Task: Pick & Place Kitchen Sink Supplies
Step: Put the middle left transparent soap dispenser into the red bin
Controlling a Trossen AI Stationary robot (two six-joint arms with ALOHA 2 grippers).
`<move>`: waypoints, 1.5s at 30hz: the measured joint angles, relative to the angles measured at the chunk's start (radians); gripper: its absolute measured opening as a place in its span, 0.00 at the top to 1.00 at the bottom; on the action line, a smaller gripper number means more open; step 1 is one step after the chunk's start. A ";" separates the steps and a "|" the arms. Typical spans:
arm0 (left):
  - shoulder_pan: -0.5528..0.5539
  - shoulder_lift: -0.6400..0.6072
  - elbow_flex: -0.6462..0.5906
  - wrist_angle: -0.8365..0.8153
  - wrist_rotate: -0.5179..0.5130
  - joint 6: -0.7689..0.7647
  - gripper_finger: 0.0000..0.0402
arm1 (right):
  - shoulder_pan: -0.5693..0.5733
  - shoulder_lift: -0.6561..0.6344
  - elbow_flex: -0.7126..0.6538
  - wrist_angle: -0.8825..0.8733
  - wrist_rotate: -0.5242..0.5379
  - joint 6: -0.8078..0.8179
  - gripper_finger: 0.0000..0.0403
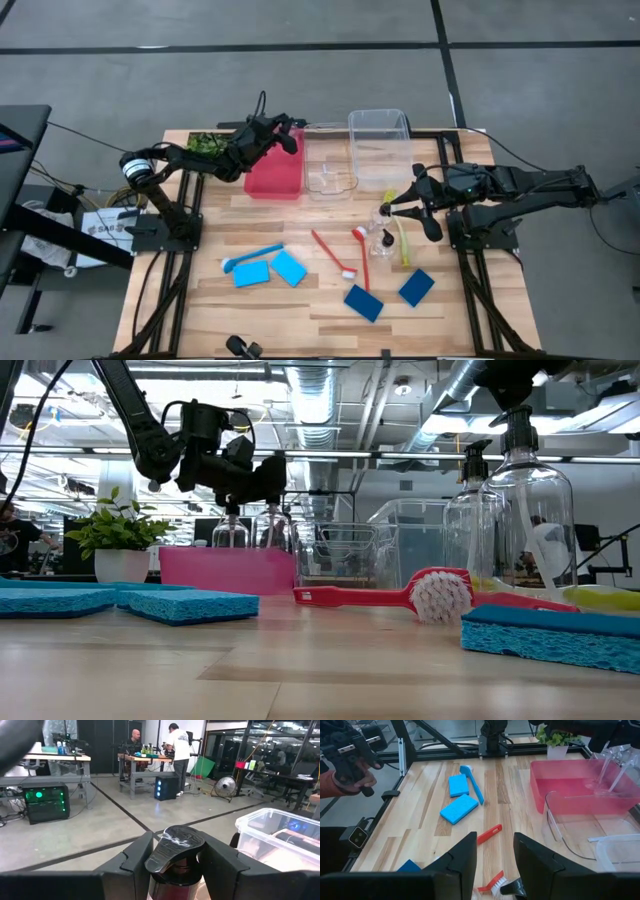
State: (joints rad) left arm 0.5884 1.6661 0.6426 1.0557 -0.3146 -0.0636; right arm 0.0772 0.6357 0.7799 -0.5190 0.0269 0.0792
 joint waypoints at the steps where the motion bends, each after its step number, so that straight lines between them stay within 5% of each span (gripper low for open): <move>1: 0.002 0.000 0.000 0.000 0.002 -0.001 0.64 | 0.000 0.000 0.000 0.000 0.000 0.000 0.69; 45: 0.006 0.045 0.031 0.013 0.031 0.006 0.64 | 0.000 0.000 0.000 0.000 0.000 0.000 0.70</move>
State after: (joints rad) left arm 0.5945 1.7115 0.6735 1.0691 -0.2832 -0.0578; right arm 0.0772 0.6361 0.7799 -0.5186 0.0267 0.0792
